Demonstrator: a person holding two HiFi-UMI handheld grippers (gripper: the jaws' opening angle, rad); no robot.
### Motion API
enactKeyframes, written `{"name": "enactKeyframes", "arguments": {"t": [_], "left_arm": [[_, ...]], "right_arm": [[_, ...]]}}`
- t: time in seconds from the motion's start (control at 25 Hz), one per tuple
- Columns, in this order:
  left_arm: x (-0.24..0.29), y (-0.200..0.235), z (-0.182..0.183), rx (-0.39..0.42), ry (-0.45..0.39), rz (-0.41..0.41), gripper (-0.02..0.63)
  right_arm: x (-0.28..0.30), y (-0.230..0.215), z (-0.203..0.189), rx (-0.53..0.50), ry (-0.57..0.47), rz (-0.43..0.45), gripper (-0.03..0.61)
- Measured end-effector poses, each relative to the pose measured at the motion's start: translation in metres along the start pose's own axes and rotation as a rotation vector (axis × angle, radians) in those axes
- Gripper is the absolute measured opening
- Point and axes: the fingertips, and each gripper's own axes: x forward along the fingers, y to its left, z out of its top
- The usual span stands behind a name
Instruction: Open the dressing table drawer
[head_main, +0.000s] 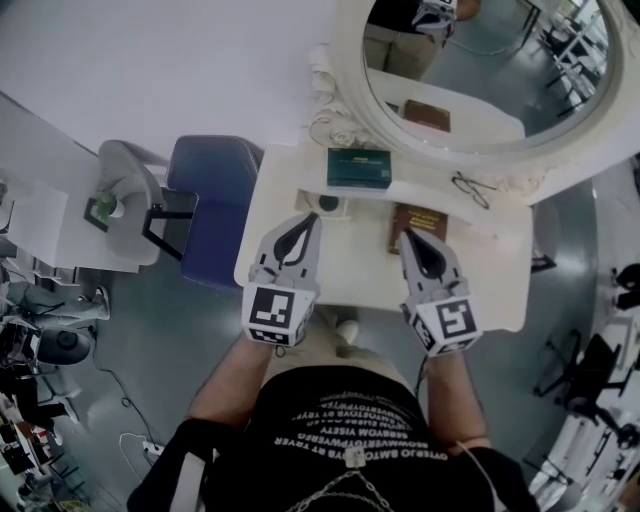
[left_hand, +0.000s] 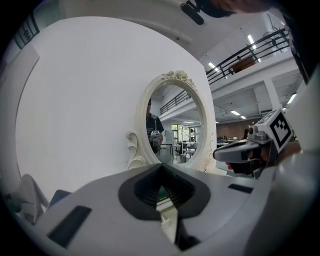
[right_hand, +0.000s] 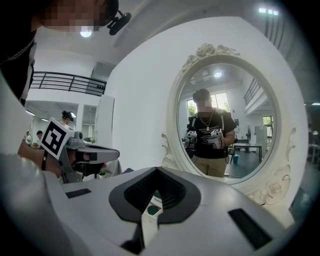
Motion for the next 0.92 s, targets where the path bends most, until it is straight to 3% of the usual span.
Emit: {"name": "enactKeyframes", "arguments": {"t": [0.48,0.92], "left_arm": [[-0.02,0.006,0.017,0.026,0.01,0.03,0.003],[-0.012,0.012,0.006,0.024,0.047,0.028,0.003]], "right_arm": [[-0.018,0.003,0.015,0.006,-0.001,-0.001,0.002],[-0.006,-0.003,0.012,0.017,0.003,0.007,0.002]]}}
